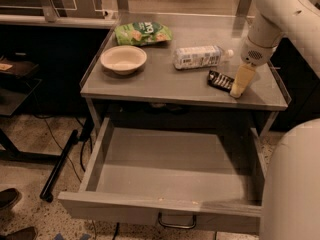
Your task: Place rxbar chocolate into top drawer
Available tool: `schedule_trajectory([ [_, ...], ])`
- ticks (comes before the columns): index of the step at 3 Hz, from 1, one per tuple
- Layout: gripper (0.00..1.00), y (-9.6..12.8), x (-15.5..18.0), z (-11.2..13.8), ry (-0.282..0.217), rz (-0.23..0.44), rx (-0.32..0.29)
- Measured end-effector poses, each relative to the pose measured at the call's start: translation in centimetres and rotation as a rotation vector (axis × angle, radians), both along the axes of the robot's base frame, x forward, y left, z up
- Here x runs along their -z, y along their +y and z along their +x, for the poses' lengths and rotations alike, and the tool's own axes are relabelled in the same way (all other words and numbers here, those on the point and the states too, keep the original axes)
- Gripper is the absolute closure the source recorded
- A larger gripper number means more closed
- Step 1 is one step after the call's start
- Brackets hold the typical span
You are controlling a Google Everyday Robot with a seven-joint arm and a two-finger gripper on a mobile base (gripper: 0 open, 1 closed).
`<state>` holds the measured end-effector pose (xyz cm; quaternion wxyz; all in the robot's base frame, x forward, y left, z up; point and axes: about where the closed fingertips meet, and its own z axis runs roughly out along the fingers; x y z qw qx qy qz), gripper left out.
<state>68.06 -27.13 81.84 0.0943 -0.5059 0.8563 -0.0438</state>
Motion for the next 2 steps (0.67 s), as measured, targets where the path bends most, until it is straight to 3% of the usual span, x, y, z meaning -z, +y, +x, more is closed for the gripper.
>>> schedule_trajectory([
  [1,1.00,0.00,0.01,0.00,0.000,0.000,0.000],
  [2,1.00,0.00,-0.03,0.00,0.000,0.000,0.000],
])
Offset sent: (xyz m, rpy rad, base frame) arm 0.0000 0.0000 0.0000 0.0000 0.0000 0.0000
